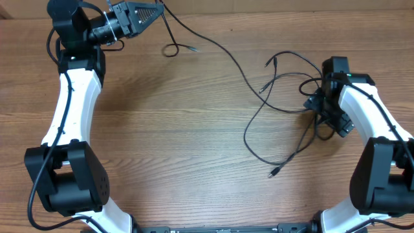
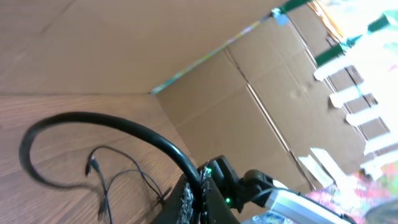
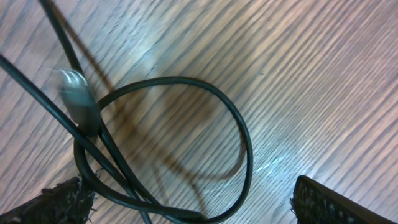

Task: Untangle cables
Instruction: 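Carry the separated cable to the far left and release it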

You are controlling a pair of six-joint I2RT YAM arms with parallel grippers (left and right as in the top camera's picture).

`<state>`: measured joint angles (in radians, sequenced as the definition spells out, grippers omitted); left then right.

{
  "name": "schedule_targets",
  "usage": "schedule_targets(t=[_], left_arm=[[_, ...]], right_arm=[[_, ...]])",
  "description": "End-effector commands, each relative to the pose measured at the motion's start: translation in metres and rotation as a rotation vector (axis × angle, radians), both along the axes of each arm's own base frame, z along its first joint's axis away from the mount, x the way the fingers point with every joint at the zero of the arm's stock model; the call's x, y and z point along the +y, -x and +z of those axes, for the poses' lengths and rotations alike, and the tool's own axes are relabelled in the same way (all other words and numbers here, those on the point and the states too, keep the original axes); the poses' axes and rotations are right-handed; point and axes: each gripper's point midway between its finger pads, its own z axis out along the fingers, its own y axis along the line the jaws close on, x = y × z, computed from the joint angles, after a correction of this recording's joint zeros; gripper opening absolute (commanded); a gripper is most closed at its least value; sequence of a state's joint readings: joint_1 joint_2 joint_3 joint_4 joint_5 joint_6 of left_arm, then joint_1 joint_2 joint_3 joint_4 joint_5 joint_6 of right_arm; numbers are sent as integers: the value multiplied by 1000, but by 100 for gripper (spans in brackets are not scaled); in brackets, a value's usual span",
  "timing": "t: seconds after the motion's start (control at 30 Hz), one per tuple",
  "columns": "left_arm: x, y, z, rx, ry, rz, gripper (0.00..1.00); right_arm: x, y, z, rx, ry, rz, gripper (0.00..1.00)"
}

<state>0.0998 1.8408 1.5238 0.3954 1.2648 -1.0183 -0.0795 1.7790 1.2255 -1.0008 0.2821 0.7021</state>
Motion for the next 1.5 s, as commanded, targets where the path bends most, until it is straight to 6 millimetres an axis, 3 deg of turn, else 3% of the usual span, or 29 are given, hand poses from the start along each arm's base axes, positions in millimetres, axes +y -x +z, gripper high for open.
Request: schedule_targets(t=[0.0,0.4,0.53,0.7,0.8,0.9,1.03,1.2,1.47], left_arm=[[-1,16,29,-82,-8,-32,4],[43,4,81,-239,-40,112,4],[59,-6,95,-208,-36,202,4],[80,-25,78,-118,-110,357,4],[98,-35,51,-33,-240,489,4],[128,-36,24,54,-440,655,4],[192,-24,3,144,-790,927,4],[243,-16,7,103,-1098,1101,4],[288,-15,44,0,-1283,1327,4]], right_arm=[[-14,-6,17,-49,39,-27,100],[-16,-7,17,-39,40,13,100],[-16,-8,17,-43,40,14,100],[-2,-19,15,-91,-47,24,100],[8,-27,14,-128,-102,33,100],[10,-34,15,-154,-116,37,100],[11,-35,15,-158,-120,38,100],[13,-35,15,-159,-130,40,100],[12,-35,15,-159,-130,40,100]])
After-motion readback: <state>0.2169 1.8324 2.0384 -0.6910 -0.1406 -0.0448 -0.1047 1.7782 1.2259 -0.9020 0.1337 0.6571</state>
